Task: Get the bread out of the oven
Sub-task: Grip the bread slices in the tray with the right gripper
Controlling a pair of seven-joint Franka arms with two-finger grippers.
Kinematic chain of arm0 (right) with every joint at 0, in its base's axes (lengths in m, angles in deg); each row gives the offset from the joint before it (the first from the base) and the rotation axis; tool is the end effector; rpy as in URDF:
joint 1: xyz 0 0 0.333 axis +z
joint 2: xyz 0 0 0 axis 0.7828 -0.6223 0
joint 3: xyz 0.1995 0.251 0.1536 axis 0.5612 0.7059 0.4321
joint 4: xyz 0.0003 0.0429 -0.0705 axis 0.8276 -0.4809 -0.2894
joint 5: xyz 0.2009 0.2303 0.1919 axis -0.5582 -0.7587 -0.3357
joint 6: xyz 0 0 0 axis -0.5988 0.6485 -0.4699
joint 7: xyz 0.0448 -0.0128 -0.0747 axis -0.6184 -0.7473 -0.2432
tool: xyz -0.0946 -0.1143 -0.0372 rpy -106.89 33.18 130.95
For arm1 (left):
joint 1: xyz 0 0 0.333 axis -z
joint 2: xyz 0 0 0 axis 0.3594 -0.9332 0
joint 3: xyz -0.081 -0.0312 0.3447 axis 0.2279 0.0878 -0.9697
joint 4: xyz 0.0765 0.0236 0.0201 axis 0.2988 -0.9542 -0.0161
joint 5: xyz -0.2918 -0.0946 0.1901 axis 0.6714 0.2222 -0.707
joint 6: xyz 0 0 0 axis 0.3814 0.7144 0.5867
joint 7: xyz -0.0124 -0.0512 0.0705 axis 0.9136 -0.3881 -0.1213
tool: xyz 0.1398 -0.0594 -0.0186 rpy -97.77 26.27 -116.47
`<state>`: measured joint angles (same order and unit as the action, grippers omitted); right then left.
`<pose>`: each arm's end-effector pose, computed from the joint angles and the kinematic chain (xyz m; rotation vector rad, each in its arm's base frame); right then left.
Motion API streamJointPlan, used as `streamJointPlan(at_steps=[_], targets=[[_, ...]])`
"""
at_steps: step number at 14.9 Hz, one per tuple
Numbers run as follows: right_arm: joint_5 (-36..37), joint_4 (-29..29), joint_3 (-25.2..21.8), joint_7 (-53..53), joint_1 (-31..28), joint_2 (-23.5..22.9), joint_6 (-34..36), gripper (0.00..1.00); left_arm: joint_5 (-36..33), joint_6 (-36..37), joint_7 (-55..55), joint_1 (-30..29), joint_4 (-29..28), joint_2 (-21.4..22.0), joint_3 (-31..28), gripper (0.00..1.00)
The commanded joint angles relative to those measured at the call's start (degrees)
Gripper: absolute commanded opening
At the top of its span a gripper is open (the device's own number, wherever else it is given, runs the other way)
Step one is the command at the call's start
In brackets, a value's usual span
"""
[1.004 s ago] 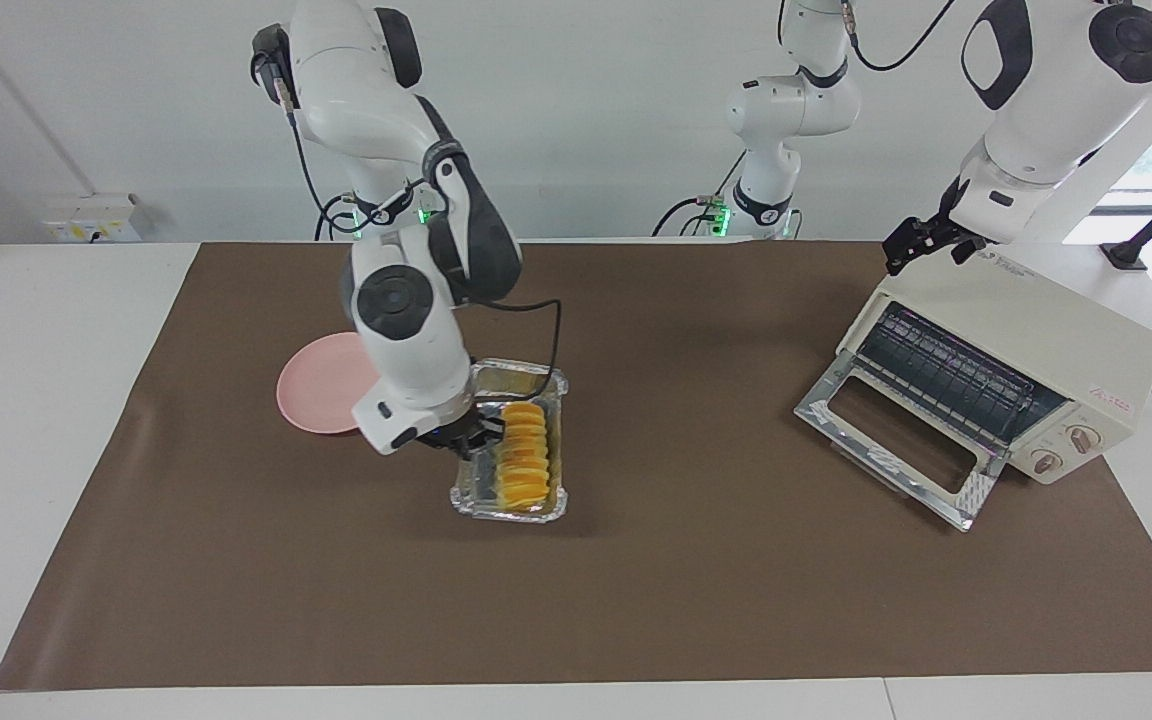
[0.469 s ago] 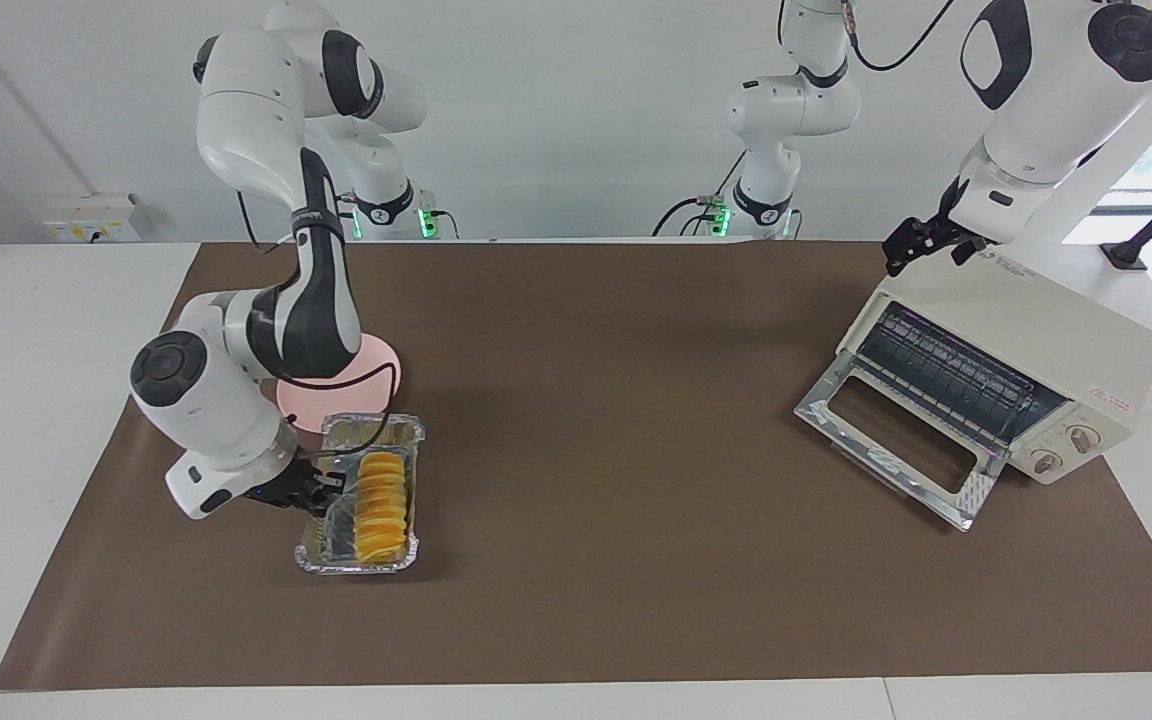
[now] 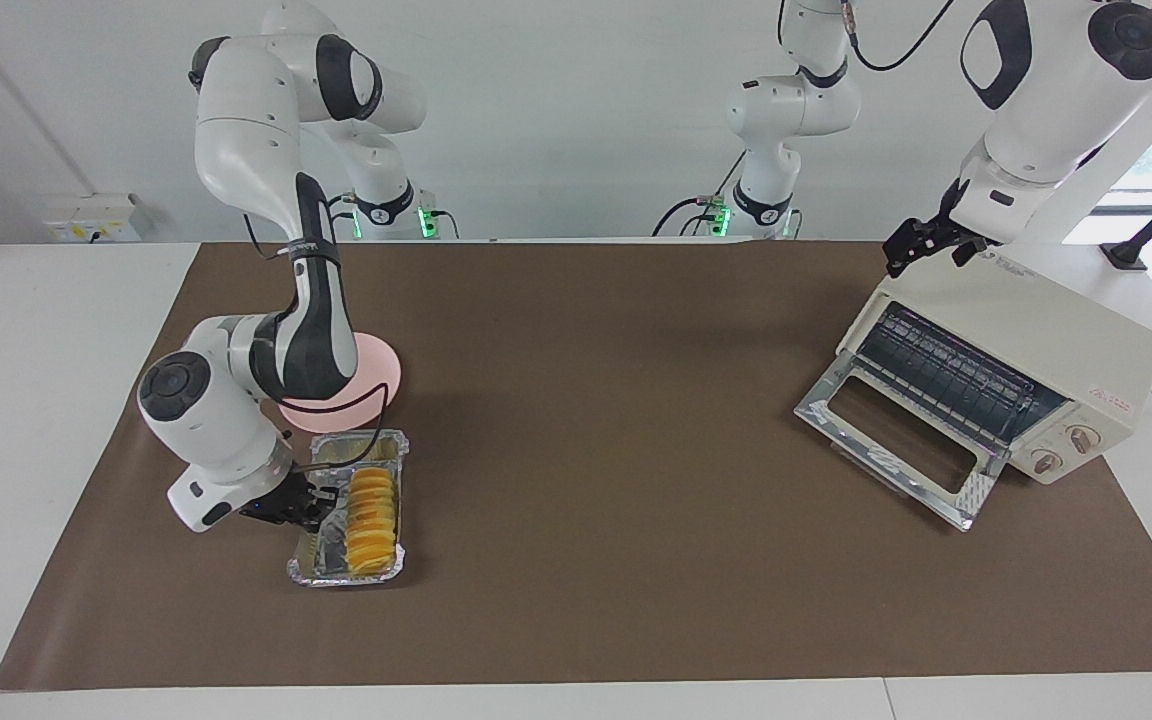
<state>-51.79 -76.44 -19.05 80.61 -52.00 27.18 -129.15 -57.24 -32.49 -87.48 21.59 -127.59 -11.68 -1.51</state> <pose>0.7219 -0.0039 0.3139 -3.0867 -0.0324 -0.0799 0.4849 -0.0172 0.5826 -3.0696 -0.1195 0.2497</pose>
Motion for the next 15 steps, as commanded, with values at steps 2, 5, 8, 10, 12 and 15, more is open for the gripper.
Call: streamJointPlan(at_steps=[2, 5, 8, 10, 12, 15], targets=[[-0.6, -2.34, 0.69, -3.09, -1.27, 1.27, -1.76, 0.0, 1.08, -0.91, 0.64, 0.26, -0.86, 1.15, -0.26, 1.0], [-0.17, -1.99, 0.69, -2.92, -1.36, 1.8, -0.62, 1.0, 1.08, -0.91, 0.64, 0.18, -0.86, 1.15, -0.26, 1.0], [0.28, 0.11, 0.51, -2.74, -0.4, 4.95, 9.11, 1.0, 1.08, -0.91, 0.64, 0.17, -0.86, 1.15, -0.26, 1.0], [2.46, 1.0, 0.51, -2.22, 1.0, 5.23, 11.08, 1.0, 1.08, -1.09, 0.56, 0.17, -0.86, 1.15, -0.26, 1.0], [4.31, 1.0, 0.51, 1.54, 3.02, 5.14, 10.11, 1.0, 1.08, -1.26, 0.64, 0.18, -0.95, 1.15, -0.26, 1.0], [8.09, -0.05, 0.6, 5.17, 4.35, 4.53, 6.6, 1.0, 1.08, -1.18, 0.64, 0.17, -0.95, 1.15, -0.26, 1.0]])
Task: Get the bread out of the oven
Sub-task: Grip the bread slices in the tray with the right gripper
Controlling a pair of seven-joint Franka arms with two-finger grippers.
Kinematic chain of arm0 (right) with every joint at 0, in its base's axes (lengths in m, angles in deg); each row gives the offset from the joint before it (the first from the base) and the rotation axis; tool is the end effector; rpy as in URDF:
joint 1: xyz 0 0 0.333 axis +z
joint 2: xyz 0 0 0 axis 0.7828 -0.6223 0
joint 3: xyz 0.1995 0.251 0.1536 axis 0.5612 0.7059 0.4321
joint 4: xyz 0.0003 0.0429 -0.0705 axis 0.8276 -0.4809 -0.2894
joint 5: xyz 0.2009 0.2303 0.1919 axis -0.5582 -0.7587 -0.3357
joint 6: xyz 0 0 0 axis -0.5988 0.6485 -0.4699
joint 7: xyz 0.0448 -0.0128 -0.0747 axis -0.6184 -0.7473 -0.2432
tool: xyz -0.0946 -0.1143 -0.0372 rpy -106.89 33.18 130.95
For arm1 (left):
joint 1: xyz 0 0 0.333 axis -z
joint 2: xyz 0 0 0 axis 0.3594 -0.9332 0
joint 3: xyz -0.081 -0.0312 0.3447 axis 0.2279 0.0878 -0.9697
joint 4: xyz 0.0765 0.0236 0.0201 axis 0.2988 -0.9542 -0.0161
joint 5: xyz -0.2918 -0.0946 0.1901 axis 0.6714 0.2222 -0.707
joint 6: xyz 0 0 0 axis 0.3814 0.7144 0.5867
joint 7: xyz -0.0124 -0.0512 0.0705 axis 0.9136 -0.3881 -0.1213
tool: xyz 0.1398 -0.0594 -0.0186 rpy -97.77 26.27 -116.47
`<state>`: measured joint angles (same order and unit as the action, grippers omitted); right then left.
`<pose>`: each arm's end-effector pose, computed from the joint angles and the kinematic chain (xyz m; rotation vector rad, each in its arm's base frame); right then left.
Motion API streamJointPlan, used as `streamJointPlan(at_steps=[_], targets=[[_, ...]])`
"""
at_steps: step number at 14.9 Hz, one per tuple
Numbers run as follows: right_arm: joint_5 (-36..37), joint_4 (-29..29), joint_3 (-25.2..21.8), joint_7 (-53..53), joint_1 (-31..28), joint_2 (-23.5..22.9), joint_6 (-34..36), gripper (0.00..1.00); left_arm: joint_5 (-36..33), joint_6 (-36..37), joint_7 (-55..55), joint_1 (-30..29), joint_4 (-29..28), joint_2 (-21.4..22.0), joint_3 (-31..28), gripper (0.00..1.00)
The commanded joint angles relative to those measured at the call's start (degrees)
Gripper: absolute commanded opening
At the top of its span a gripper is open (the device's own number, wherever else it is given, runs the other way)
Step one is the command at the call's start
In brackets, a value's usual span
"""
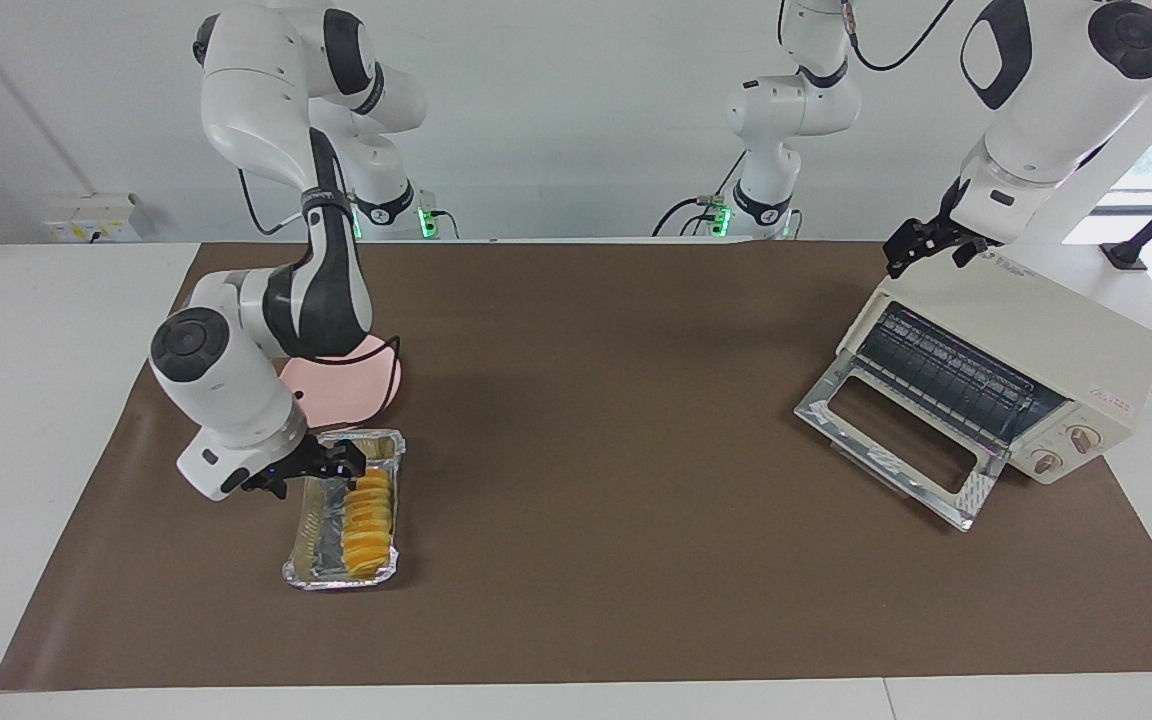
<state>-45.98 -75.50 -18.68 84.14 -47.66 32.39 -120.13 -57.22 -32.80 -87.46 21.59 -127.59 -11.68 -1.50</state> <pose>0.6997 0.0442 0.3713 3.1096 0.1389 0.0003 0.4858 -0.0174 0.5829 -3.0711 -0.1185 0.2415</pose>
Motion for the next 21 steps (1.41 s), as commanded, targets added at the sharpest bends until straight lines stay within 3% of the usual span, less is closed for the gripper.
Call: streamJointPlan(at_steps=[1, 13, 14, 16, 17, 21], targets=[[2.38, -1.25, 0.22, 1.72, 0.1, -0.86, -2.86, 1.0, 1.07, -0.87, 0.54, 0.17, -0.86, 1.15, -0.26, 1.0], [2.38, -9.68, 0.22, 9.45, 1.07, -0.95, -14.02, 0.98, 1.07, -0.87, 0.63, 0.17, -0.95, 1.24, -0.26, 1.0], [2.3, -10.04, 0.22, 9.37, 1.07, -0.86, -14.38, 0.83, 1.07, -0.96, 0.71, 0.26, -0.95, 1.24, -0.26, 1.0], [2.3, -9.87, 0.22, 9.45, 0.98, -0.86, -14.21, 0.08, 1.07, -0.87, 0.71, 0.18, -0.95, 1.24, -0.26, 1.0], [2.3, -9.7, 0.22, 9.45, 0.98, -0.86, -14.03, 0.0, 1.07, -0.87, 0.71, 0.17, -1.04, 1.24, -0.26, 1.0], [2.3, -7.68, 0.31, 8.75, 0.19, -0.86, -11.93, 0.0, 1.07, -0.87, 0.71, 0.26, -1.3, 1.41, -0.26, 1.0]])
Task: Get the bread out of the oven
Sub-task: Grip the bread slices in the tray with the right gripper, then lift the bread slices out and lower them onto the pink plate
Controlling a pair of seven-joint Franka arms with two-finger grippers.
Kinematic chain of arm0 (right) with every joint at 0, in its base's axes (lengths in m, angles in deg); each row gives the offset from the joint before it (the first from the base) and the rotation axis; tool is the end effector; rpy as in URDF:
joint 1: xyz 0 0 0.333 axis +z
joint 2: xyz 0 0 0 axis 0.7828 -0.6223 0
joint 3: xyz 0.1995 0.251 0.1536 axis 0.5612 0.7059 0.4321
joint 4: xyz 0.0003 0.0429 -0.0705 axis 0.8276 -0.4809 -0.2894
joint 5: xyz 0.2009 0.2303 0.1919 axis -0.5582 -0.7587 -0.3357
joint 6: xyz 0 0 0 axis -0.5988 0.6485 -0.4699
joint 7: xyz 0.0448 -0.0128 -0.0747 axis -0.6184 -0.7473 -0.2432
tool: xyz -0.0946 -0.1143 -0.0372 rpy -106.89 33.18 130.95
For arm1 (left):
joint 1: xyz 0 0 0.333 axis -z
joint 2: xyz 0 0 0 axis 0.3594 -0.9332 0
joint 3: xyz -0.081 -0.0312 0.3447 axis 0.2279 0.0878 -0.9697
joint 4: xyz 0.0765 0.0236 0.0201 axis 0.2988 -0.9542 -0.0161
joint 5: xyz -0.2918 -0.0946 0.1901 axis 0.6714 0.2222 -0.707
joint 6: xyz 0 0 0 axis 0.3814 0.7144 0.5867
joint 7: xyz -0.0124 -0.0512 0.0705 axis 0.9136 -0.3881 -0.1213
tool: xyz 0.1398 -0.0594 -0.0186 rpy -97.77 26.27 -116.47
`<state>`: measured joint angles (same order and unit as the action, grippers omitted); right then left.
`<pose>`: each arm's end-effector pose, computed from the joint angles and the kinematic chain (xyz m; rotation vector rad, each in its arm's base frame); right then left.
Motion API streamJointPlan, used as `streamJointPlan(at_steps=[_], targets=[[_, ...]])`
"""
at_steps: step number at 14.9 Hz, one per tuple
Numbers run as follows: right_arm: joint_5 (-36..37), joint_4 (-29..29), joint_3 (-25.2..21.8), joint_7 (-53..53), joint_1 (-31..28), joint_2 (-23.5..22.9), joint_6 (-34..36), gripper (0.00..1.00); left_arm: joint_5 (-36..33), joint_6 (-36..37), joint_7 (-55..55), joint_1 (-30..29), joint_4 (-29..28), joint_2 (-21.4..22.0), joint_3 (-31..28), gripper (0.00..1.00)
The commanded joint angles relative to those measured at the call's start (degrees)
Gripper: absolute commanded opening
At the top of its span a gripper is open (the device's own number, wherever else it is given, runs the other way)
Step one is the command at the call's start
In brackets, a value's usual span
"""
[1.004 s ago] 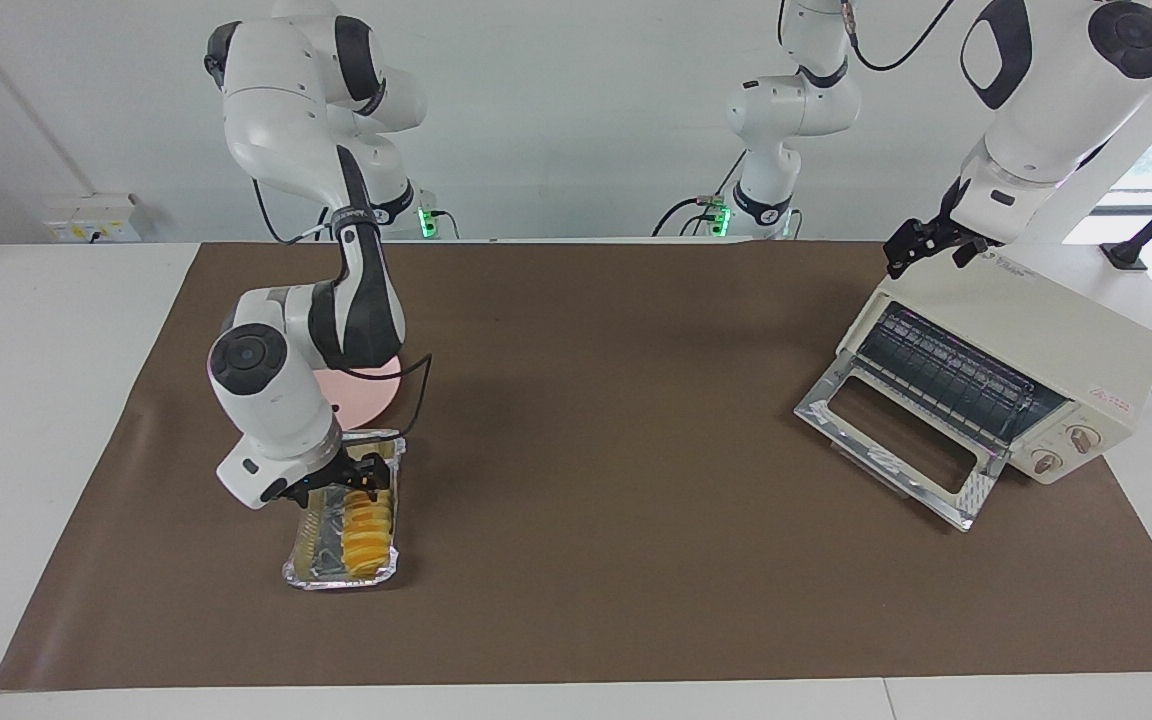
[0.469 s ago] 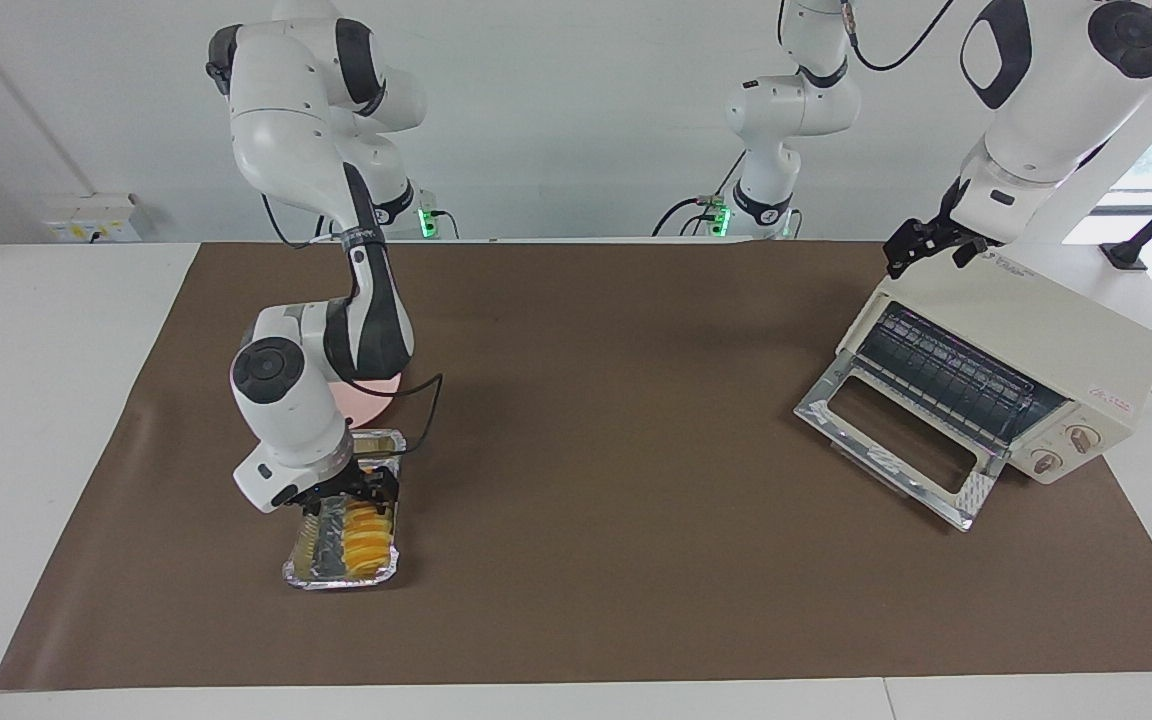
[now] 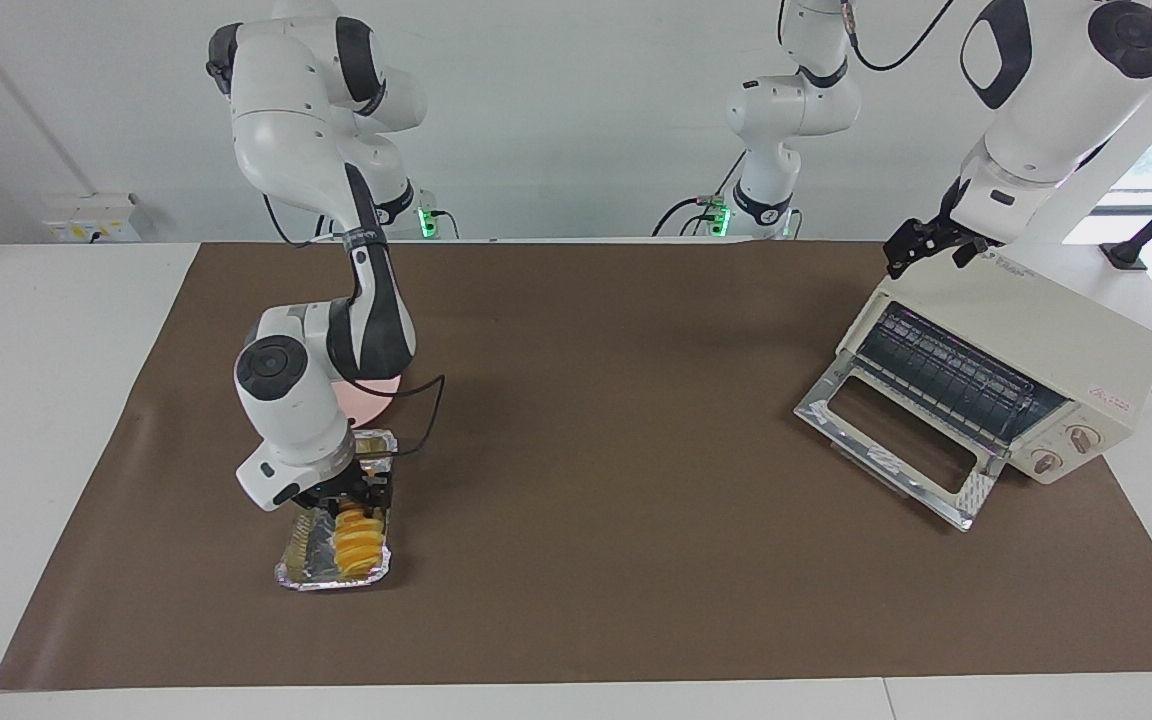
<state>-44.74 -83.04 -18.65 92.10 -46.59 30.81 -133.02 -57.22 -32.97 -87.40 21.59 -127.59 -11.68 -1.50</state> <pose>0.7007 0.0573 0.3149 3.1036 -0.0199 0.1079 0.4863 -0.0174 0.5831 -3.0718 -0.1168 0.2370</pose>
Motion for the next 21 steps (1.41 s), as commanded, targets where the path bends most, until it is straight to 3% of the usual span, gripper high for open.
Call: streamJointPlan(at_steps=[1, 6, 11, 16, 21], targets=[[0.97, 1.17, 0.28, 0.7, -0.97, 0.72, 2.72, 0.0, 1.06, -0.7, 0.56, 0.26, -1.3, 1.41, -0.27, 1.0], [1.06, 6.62, 0.37, -0.26, -0.97, 1.33, 10.89, 0.0, 1.06, -0.7, 0.56, 0.26, -1.39, 1.5, -0.27, 1.0], [0.18, 3.93, 0.46, -0.53, -0.7, 9.66, 20.21, 0.0, 1.06, -0.7, 0.56, 0.26, -1.39, 1.5, -0.27, 1.0], [-2.1, -15.21, 0.46, -0.44, -1.14, 25.47, 18.48, 0.0, 1.06, -0.61, 0.56, 0.26, -1.39, 1.5, -0.35, 1.0], [-2.28, -41.65, 0.46, -0.44, -1.85, 40.33, 0.5, 0.0, 1.06, -0.61, 0.56, 0.26, -1.39, 1.5, -0.35, 1.0]])
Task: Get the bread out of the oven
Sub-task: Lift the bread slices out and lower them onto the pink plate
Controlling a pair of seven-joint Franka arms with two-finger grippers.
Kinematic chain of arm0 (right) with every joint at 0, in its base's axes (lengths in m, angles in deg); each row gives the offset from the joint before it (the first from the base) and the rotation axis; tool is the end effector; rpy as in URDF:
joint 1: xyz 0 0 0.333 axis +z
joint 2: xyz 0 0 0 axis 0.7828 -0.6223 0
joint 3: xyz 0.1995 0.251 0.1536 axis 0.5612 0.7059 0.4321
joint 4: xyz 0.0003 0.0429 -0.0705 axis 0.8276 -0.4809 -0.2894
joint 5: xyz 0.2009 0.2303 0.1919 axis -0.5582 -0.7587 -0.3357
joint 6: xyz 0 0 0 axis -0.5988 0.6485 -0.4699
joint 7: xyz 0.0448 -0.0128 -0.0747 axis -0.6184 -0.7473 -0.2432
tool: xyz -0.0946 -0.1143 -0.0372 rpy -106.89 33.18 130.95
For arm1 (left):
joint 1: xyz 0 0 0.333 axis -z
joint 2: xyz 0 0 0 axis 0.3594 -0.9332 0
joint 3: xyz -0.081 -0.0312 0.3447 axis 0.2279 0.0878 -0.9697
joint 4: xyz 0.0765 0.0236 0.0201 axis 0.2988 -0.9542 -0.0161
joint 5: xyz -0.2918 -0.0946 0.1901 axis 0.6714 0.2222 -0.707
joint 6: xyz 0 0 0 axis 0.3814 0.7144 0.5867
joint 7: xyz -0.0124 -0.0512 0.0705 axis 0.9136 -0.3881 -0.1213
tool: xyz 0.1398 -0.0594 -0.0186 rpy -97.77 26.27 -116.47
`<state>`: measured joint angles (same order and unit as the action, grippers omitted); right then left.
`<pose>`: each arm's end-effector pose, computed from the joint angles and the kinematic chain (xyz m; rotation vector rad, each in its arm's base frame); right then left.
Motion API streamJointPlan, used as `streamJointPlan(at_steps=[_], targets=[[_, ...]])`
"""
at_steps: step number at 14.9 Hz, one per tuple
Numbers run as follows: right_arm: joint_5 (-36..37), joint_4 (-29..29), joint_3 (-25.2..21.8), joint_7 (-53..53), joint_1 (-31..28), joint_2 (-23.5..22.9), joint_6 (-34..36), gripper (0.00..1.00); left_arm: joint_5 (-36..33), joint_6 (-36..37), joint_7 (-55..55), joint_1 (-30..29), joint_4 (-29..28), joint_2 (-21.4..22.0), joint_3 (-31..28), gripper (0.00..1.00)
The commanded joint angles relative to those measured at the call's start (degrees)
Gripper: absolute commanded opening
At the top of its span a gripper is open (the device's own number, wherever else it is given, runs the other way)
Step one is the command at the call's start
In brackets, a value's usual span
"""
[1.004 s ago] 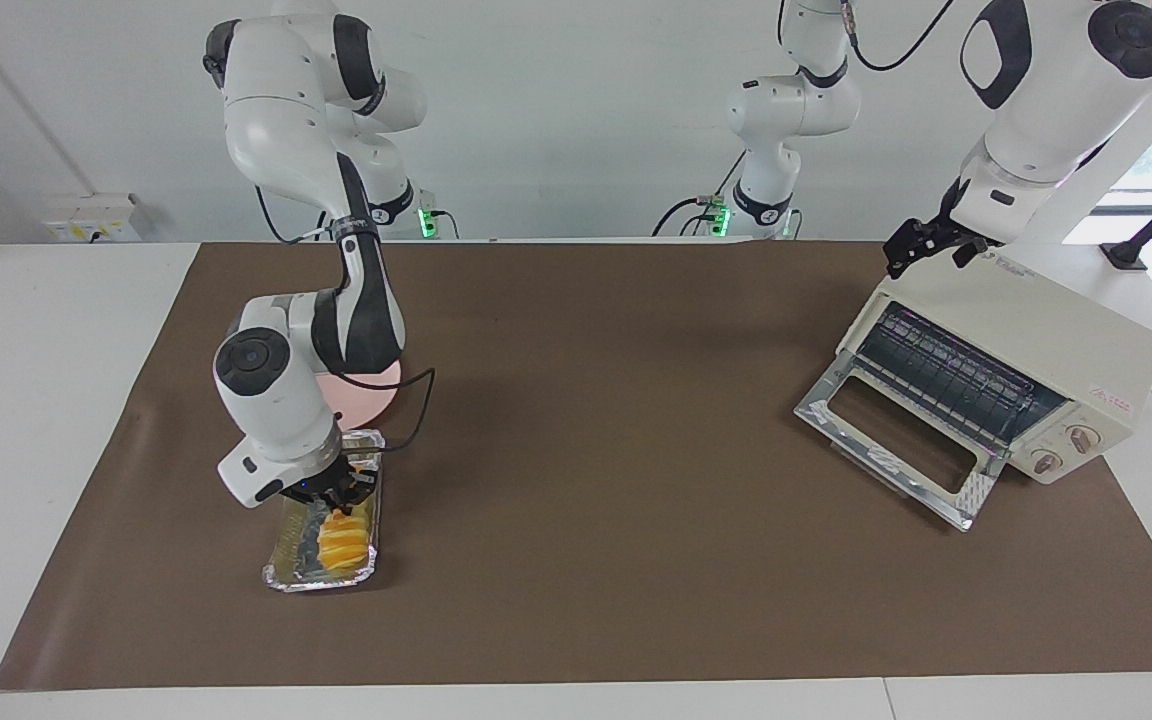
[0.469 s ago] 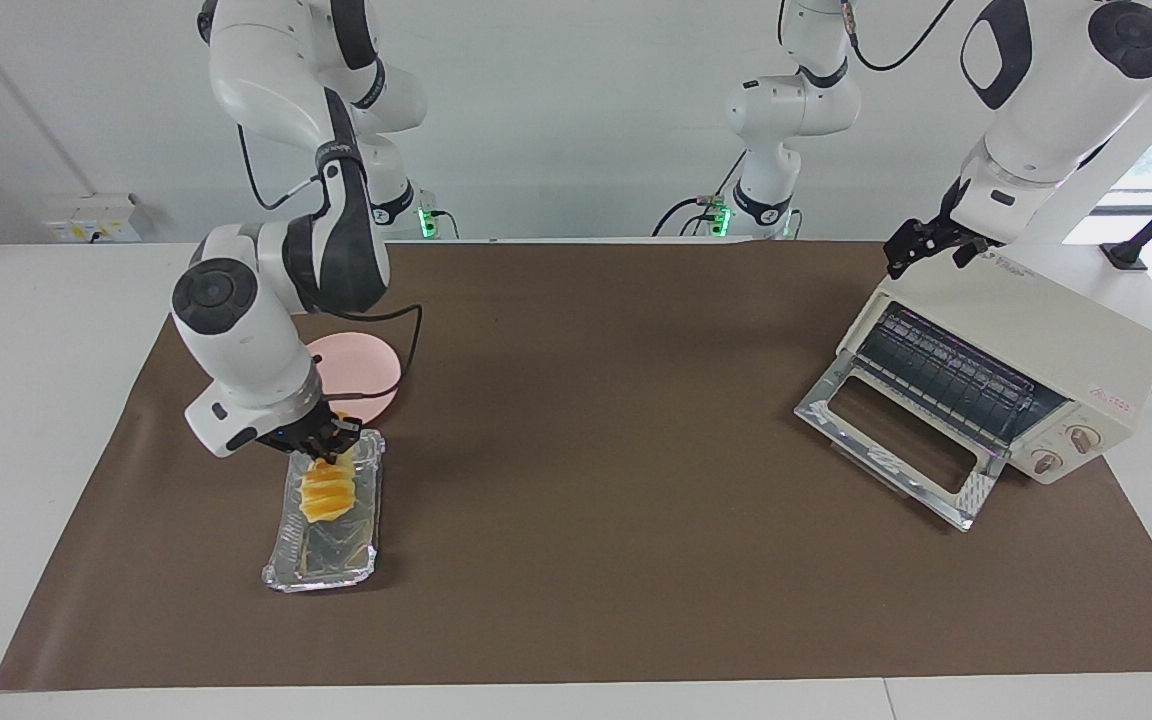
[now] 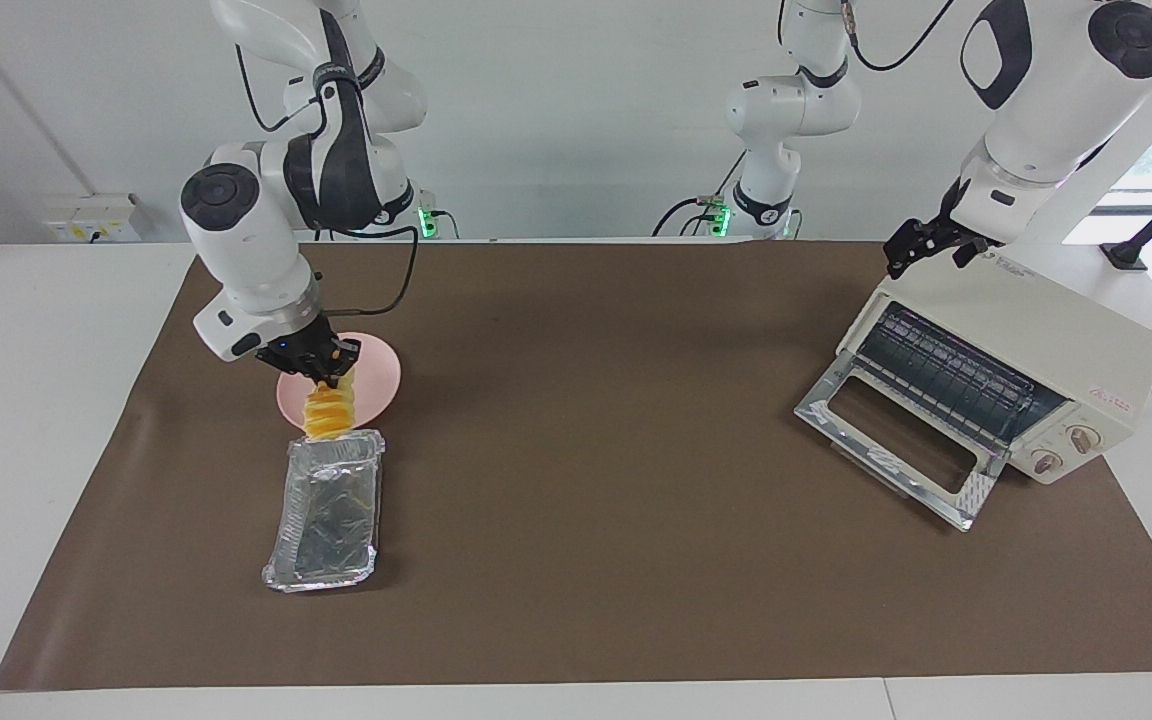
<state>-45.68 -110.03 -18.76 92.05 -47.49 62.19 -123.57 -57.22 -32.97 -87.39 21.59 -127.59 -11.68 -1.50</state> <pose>0.5277 0.0332 0.4348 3.1057 -0.0661 -0.0307 0.4863 -0.0174 0.5831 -3.0719 -0.1166 0.2371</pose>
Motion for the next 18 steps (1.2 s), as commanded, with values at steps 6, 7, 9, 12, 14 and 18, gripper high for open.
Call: streamJointPlan(at_steps=[6, 7, 9, 12, 14, 18], targets=[[-2.67, -29.04, 0.48, -1.08, -1.57, 13.11, -25.44, 0.0, 1.06, -0.61, 0.29, 0.17, -1.21, 1.41, -0.44, 1.0], [-2.67, -29.3, 0.48, -1.09, -1.57, 12.94, -26.22, 0.0, 1.06, -0.52, 0.29, 0.17, -1.12, 1.5, -0.44, 1.0], [-2.67, -31.49, 0.48, -1.09, -1.57, 12.41, -29.64, 0.0, 0.97, -0.52, 0.2, 0.09, -0.95, 1.68, -0.53, 1.0], [-2.67, -33.17, 0.48, -1.35, -1.65, 11.53, -33.17, 0.0, 0.97, -0.52, 0.2, 0.0, -0.95, 1.68, -0.53, 1.0], [-2.67, -33.08, 0.48, -1.44, -1.65, 11.53, -33.0, 0.43, 0.97, -0.52, 0.2, 0.0, -0.95, 1.68, -0.53, 1.0], [-2.67, -30.55, 0.4, -2.58, -1.74, 11.7, -28.02, 1.0, 0.97, -0.52, 0.2, 0.0, -0.95, 1.68, -0.53, 1.0]])
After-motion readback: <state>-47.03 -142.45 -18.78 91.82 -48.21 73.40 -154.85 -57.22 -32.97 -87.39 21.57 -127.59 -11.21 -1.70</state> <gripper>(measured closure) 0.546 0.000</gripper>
